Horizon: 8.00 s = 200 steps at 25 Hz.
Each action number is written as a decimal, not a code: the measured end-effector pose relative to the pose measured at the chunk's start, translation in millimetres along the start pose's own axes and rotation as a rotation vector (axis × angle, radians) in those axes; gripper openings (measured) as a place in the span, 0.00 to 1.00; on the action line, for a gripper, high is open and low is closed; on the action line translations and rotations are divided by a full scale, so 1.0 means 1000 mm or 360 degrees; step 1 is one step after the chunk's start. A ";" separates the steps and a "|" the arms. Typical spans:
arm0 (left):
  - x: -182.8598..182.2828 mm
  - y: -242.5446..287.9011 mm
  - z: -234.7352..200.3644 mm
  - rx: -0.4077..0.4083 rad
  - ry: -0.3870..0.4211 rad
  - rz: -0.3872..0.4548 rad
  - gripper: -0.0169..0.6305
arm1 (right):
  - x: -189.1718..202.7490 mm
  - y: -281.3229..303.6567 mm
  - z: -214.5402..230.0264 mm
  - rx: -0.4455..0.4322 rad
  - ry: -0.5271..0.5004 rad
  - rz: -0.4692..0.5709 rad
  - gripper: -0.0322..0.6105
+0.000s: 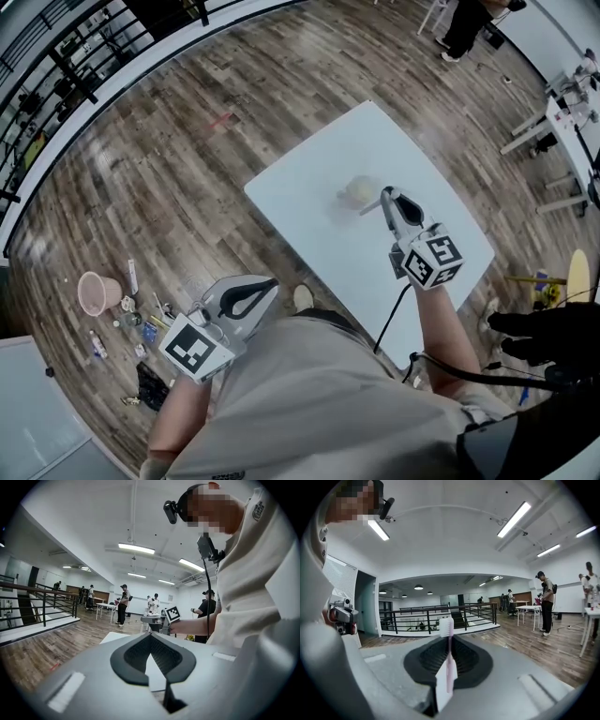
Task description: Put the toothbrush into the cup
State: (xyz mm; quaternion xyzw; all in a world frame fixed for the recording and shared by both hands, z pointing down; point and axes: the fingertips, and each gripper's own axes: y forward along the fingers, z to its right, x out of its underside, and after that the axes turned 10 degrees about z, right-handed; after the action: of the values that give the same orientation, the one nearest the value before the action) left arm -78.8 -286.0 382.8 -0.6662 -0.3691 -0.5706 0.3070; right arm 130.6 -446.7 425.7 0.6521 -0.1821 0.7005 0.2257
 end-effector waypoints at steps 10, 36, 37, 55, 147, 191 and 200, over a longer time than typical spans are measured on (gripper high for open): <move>-0.001 0.043 -0.023 -0.0064 0.0001 -0.0044 0.03 | 0.039 0.045 0.067 0.0008 0.0091 -0.0024 0.08; 0.021 0.096 -0.038 -0.0199 -0.0093 -0.0241 0.03 | 0.162 0.083 0.146 0.0032 0.0614 -0.0165 0.08; 0.021 0.097 -0.038 -0.0200 -0.0096 -0.0242 0.03 | 0.164 0.084 0.147 0.0027 0.0630 -0.0163 0.08; 0.025 0.105 -0.039 -0.0224 -0.0123 -0.0252 0.03 | 0.181 0.089 0.147 -0.0057 0.0780 -0.0131 0.08; 0.007 -0.054 0.032 0.0047 -0.0029 -0.0005 0.04 | 0.114 -0.046 0.021 0.0329 0.0341 -0.0154 0.36; 0.060 -0.090 0.331 0.0152 -0.0019 -0.0068 0.04 | 0.039 -0.383 -0.205 -0.0136 -0.0010 -0.0139 0.34; 0.069 -0.114 0.378 0.0107 -0.0020 -0.0120 0.04 | 0.036 -0.417 -0.244 -0.0262 -0.0055 -0.0101 0.34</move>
State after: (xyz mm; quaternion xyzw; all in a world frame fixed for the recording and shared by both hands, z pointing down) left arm 32.5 99.1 388.9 -0.6447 -0.4148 -0.5649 0.3053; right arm 156.4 37.0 424.4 0.6487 -0.2221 0.6643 0.2975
